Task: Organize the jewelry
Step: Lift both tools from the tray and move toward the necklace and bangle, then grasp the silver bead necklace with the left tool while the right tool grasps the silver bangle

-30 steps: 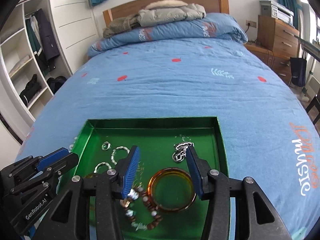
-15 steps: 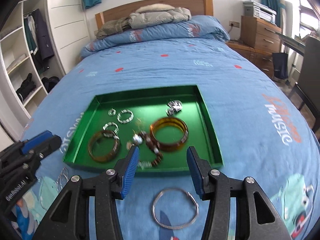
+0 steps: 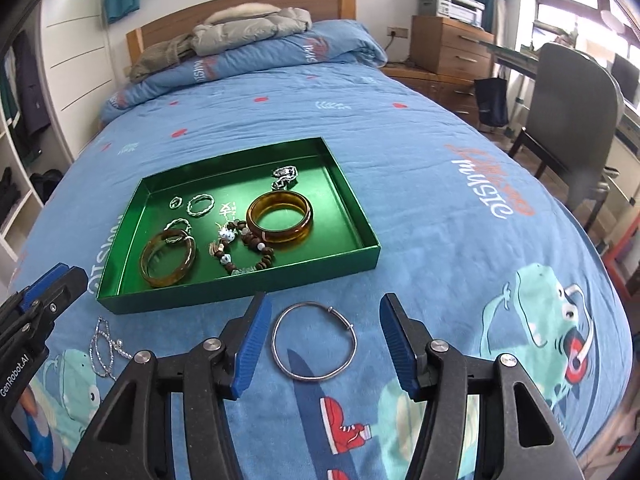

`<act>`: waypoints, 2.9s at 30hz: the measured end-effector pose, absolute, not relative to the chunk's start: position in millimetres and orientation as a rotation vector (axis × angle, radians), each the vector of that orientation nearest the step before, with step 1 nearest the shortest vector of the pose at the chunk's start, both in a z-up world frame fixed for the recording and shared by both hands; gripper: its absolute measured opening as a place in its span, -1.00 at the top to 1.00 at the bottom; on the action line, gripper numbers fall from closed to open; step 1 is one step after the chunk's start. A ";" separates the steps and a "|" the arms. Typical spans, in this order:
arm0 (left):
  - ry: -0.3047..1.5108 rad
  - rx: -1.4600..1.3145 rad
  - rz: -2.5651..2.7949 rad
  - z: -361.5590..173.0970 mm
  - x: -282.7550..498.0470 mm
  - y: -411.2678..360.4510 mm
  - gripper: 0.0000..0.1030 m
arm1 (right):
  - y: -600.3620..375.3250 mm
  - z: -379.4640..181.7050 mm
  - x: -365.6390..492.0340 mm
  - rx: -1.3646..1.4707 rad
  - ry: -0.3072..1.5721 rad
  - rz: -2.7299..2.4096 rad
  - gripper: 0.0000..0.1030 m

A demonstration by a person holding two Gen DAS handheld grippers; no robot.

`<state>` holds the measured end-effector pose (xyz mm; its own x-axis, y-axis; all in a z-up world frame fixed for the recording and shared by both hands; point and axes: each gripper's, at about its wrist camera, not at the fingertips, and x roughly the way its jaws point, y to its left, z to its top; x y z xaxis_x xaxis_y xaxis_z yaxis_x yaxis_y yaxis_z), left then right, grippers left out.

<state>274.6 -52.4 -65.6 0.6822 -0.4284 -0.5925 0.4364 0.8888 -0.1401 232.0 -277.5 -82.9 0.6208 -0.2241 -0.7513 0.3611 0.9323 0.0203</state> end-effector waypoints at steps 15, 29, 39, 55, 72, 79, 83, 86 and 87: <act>0.647 0.095 -0.502 -79.4 266.3 -54.7 0.20 | -257.0 -91.7 213.0 0.181 0.855 -0.489 -0.15; 0.661 0.080 -0.478 -85.8 256.8 -60.9 0.17 | -259.7 -111.1 211.5 0.189 0.883 -0.502 -0.21; 0.659 0.104 -0.434 -88.4 245.7 -73.8 0.16 | -279.0 -112.0 196.2 0.207 0.865 -0.483 -0.22; 0.683 0.163 -0.393 -104.0 194.5 -85.7 0.16 | -292.6 -104.7 174.8 0.157 0.829 -0.315 -0.27; 0.723 -0.028 -0.187 -131.3 222.7 -6.6 0.16 | -318.8 -111.5 180.1 0.171 0.801 -0.194 -0.22; 0.795 -0.084 -0.198 -140.2 248.8 20.6 0.16 | -326.9 -122.8 196.4 0.139 0.843 -0.114 -0.14; 0.839 -0.069 -0.212 -140.8 263.9 16.7 0.16 | -326.1 -130.4 206.0 0.119 0.861 -0.057 -0.14; 0.898 -0.045 -0.208 -149.0 274.4 11.1 0.16 | -326.9 -139.1 215.2 0.098 0.895 -0.024 -0.08; 0.926 -0.043 -0.202 -153.3 278.2 9.6 0.16 | -327.2 -142.0 218.7 0.088 0.907 -0.015 -0.05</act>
<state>278.2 9.6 -153.2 0.5837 -0.1910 -0.7892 0.1545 0.9803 -0.1230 218.7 -327.2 -142.0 0.6165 0.0239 -0.7870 0.0503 0.9963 0.0696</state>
